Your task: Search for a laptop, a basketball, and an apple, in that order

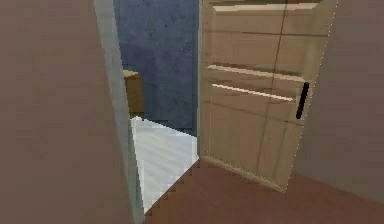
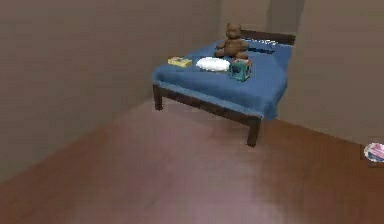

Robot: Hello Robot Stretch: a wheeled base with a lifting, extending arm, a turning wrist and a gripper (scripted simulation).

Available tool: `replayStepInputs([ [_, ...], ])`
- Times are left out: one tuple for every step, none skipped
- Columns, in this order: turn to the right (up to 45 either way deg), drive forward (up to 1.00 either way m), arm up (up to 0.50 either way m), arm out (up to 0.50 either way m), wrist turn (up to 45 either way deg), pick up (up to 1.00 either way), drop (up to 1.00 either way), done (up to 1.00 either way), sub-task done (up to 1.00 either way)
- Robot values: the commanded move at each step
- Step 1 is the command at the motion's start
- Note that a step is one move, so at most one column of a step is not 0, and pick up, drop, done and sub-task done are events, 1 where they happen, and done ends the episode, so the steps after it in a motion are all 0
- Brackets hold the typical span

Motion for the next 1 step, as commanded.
replayStepInputs([
  [0.0, 1.0, 0.0, 0.0, 0.0, 0.0, 0.0, 0.0, 0.0],
])
